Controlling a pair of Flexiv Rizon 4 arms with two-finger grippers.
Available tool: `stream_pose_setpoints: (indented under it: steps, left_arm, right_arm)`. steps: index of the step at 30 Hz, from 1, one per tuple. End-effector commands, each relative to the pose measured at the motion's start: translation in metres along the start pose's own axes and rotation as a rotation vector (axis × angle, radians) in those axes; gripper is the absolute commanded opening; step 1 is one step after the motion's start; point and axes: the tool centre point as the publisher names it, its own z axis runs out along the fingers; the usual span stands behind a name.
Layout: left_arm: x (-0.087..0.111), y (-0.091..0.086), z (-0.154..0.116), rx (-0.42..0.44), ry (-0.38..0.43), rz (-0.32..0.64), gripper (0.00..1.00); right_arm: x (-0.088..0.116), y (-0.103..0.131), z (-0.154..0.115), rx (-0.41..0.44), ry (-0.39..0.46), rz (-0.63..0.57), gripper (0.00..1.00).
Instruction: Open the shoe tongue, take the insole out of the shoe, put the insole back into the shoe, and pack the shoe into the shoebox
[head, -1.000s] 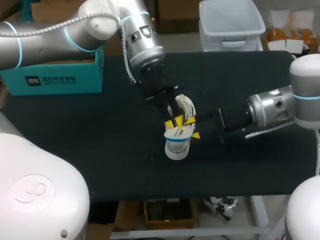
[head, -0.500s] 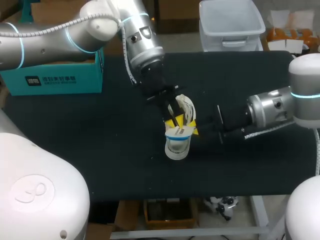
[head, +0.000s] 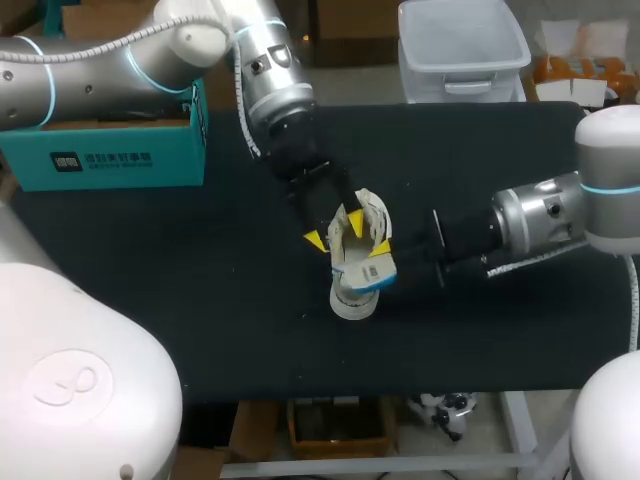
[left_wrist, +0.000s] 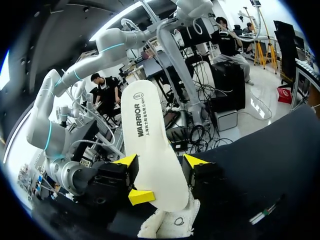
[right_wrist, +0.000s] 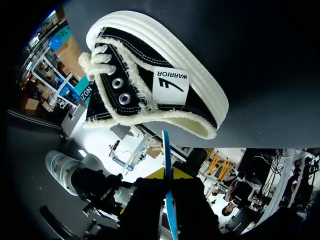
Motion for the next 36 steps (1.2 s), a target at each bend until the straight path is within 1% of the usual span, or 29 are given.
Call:
stream_pose_setpoints:
  steps: [1,4,10,16,19,26,36]
  left_arm:
    - [0.003,0.008,-0.018,-0.006,-0.013,-0.029,1.00]
    - [0.004,0.016,-0.031,-0.040,-0.021,-0.070,1.00]
    - [0.008,0.037,-0.062,-0.057,-0.050,-0.167,1.00]
    - [0.010,0.053,-0.077,-0.076,-0.039,-0.243,1.00]
    - [0.010,0.058,-0.082,-0.070,-0.029,-0.263,1.00]
    - [0.010,0.066,-0.089,-0.086,-0.018,-0.303,1.00]
    - [0.010,0.068,-0.092,-0.102,-0.026,-0.322,1.00]
  right_arm:
    - [-0.003,0.000,-0.001,0.005,0.004,-0.002,0.00]
    - [-0.006,-0.002,-0.001,0.011,-0.001,0.000,0.00]
    - [-0.012,-0.004,0.000,0.016,-0.008,-0.004,0.00]
    - [-0.018,-0.004,-0.003,0.012,-0.006,0.001,0.00]
    - [-0.019,-0.004,-0.004,0.011,-0.004,-0.001,0.00]
    - [-0.021,-0.006,-0.007,0.006,-0.001,-0.002,0.00]
    - [-0.023,-0.004,-0.010,0.012,0.001,0.005,0.00]
